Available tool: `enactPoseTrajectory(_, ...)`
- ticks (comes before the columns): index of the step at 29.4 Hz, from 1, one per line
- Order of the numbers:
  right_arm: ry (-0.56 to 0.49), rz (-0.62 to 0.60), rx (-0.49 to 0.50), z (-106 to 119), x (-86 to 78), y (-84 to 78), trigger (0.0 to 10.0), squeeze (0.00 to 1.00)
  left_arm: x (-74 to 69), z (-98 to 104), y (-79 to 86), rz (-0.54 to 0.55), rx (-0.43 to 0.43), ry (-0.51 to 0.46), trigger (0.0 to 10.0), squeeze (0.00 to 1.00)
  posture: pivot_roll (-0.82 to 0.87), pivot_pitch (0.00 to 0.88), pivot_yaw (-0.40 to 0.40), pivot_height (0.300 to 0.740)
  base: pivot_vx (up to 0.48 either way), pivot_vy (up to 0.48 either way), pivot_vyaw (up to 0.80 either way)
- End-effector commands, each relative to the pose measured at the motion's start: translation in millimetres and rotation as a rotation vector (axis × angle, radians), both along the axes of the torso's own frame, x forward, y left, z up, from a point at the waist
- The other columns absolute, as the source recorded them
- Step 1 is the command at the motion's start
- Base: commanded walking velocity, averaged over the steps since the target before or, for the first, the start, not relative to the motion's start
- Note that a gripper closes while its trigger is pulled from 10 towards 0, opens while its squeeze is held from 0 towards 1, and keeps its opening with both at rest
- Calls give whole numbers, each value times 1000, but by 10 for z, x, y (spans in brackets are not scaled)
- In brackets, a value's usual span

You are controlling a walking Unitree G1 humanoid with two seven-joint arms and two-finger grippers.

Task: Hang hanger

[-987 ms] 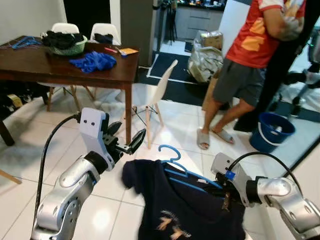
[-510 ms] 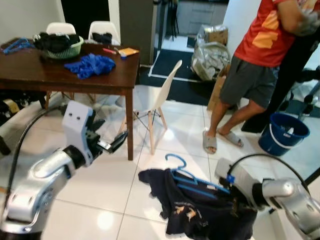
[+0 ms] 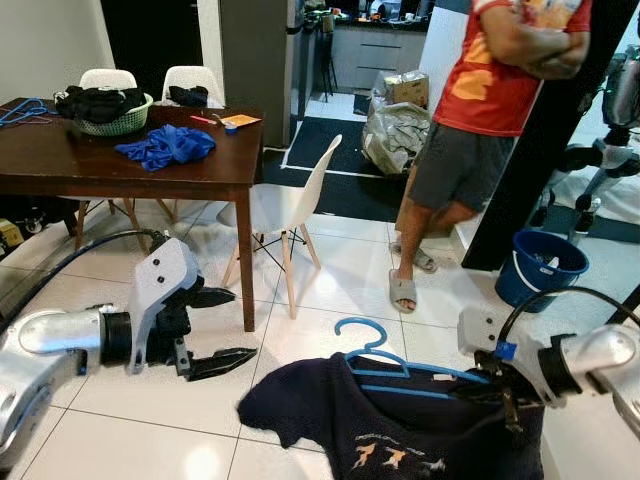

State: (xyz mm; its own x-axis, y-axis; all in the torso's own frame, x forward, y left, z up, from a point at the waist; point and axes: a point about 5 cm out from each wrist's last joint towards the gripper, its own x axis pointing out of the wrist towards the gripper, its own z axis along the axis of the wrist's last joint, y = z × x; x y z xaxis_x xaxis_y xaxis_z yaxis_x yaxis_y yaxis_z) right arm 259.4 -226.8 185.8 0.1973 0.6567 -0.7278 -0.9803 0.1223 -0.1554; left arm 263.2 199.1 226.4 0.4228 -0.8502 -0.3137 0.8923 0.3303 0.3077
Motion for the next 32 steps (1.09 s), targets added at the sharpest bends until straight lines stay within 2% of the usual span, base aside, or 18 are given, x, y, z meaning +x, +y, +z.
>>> enactPoseTrajectory(1, 3, 94, 1, 57, -41, 95, 10000, 0, 32, -3, 26, -32, 57, -3, 10000, 0, 31, 0, -53, 740, 0, 0, 0)
enactPoseTrajectory(9, 3, 138, -9, 67, -62, 138, 10000, 0, 68, 17, 20, -57, 69, -14, 10000, 0, 29, 0, -48, 740, 0, 0, 0)
enactPoseTrajectory(14, 8, 175, 3, 107, -108, 185, 10000, 0, 80, 26, -33, -96, 41, -3, 10000, 0, 23, 0, -44, 740, 0, 0, 0)
enactPoseTrajectory(16, -2, 184, 20, 155, -106, 208, 10000, 0, 26, -103, -177, -163, 17, 52, 10000, 0, 20, 0, -42, 740, 0, 0, 0)
enactPoseTrajectory(17, -2, 184, 20, 155, -106, 208, 10000, 0, 26, -103, -177, -163, 17, 52, 10000, 0, 20, 0, -42, 740, 0, 0, 0)
enactPoseTrajectory(19, -9, 187, 34, 186, -84, 225, 10000, 0, -25, -227, -300, -219, 5, 86, 10000, 0, 21, 0, -43, 740, 0, 0, 0)
enactPoseTrajectory(22, -11, 192, 43, 196, -80, 237, 10000, 0, -40, -274, -357, -240, -7, 94, 10000, 0, 24, 0, -46, 740, 0, 0, 0)
enactPoseTrajectory(23, -14, 197, 48, 204, -71, 249, 10000, 0, -77, -321, -433, -267, -24, 106, 10000, 0, 25, 0, -47, 740, 0, 0, 0)
enactPoseTrajectory(28, -16, 200, 51, 209, -67, 256, 10000, 0, -103, -351, -484, -286, -37, 114, 10000, 0, 25, 0, -48, 740, 0, 0, 0)
enactPoseTrajectory(30, -29, 194, 57, 227, -31, 264, 10000, 0, -234, -342, -606, -352, -77, 140, 10000, 0, 26, 0, -53, 740, 0, 0, 0)
enactPoseTrajectory(32, -33, 195, 62, 230, -23, 278, 10000, 0, -268, -351, -631, -363, -78, 146, 10000, 0, 28, 0, -55, 740, 0, 0, 0)
